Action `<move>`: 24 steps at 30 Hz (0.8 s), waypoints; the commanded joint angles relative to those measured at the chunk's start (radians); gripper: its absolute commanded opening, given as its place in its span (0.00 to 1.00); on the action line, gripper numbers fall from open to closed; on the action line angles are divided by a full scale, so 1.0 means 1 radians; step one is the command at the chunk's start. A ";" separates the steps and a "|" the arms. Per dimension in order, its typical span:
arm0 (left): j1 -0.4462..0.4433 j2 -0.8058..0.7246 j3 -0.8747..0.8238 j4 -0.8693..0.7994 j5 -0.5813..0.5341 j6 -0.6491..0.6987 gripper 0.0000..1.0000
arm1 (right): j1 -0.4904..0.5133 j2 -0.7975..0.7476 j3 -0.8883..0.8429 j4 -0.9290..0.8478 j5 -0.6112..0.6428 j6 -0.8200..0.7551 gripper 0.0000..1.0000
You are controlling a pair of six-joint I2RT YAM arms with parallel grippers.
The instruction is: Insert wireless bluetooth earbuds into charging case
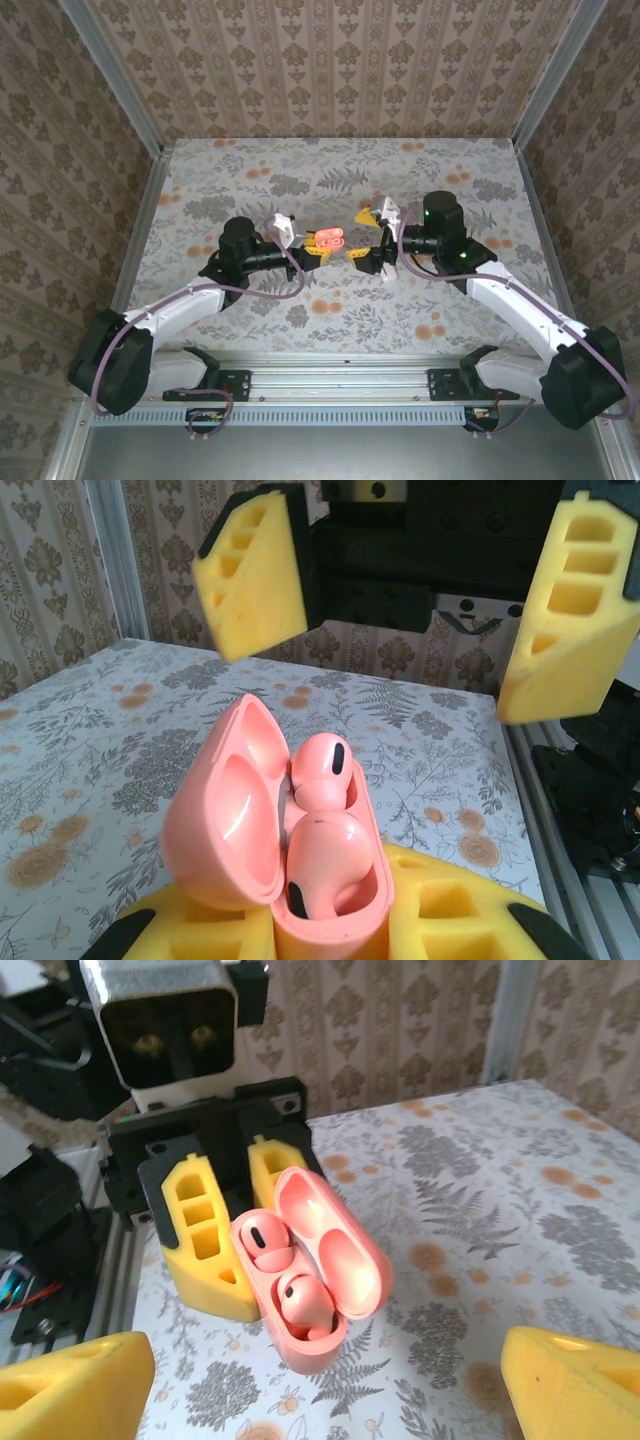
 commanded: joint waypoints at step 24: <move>-0.017 0.013 0.013 0.019 -0.061 -0.016 0.16 | 0.039 0.001 0.058 -0.182 -0.251 -0.186 0.63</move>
